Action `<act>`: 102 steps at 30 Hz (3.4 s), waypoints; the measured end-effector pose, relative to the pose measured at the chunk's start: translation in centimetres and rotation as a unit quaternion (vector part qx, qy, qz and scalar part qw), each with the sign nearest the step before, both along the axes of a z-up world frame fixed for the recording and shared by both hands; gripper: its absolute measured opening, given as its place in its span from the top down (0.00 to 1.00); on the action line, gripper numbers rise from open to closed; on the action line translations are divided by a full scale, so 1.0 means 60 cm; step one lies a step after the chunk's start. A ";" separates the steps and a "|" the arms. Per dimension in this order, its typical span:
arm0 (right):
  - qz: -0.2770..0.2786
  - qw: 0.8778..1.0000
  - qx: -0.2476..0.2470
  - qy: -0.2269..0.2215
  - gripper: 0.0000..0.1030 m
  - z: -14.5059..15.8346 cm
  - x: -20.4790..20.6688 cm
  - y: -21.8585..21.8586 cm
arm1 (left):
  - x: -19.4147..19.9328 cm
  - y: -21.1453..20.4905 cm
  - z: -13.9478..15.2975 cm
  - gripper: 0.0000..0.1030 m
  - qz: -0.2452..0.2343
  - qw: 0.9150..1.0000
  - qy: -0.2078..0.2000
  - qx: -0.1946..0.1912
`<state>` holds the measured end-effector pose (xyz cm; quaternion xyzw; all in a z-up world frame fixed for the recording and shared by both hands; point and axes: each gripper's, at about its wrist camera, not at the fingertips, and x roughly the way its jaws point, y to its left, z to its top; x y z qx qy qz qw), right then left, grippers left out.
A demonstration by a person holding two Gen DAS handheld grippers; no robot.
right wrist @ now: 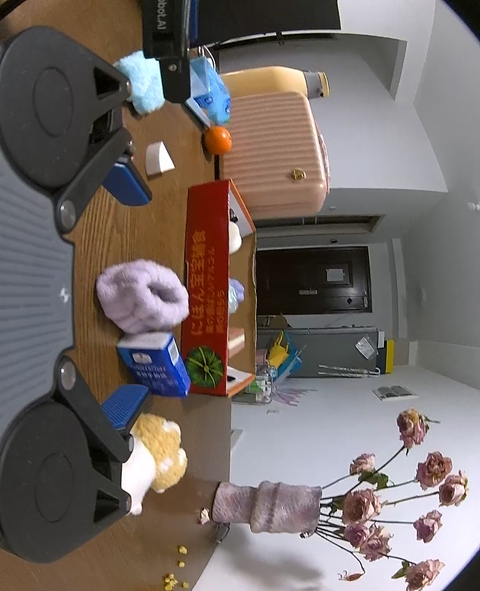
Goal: Organize soft objects
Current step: 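Approach the light-blue plush with the left tool while the right tool approaches the pink satin scrunchie, then close the right tool on the pink scrunchie while the left closes on the blue plush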
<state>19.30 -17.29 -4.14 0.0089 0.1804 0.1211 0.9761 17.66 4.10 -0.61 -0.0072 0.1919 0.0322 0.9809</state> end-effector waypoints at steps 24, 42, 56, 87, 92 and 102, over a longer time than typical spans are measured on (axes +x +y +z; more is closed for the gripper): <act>0.073 0.995 -0.028 0.064 0.00 -0.023 0.015 0.127 | -0.004 0.061 -0.004 0.00 0.007 1.000 0.025 0.010; 0.098 0.988 -0.019 0.114 0.00 -0.039 0.048 0.156 | 0.018 0.084 -0.015 0.00 0.033 0.996 0.076 -0.015; 0.123 0.984 -0.026 0.128 0.07 -0.042 0.043 0.162 | 0.022 0.088 -0.016 0.00 0.032 0.996 0.085 -0.023; 0.131 0.989 0.017 0.068 0.79 -0.006 0.015 0.127 | 0.030 0.098 -0.020 0.00 0.040 0.994 0.091 -0.037; 0.118 0.991 0.026 0.052 0.79 0.003 0.016 0.111 | 0.034 0.108 -0.020 0.00 0.047 0.994 0.089 -0.045; 0.086 0.995 0.039 0.034 0.79 0.013 0.024 0.070 | 0.055 0.127 -0.033 0.00 0.071 0.991 0.099 -0.049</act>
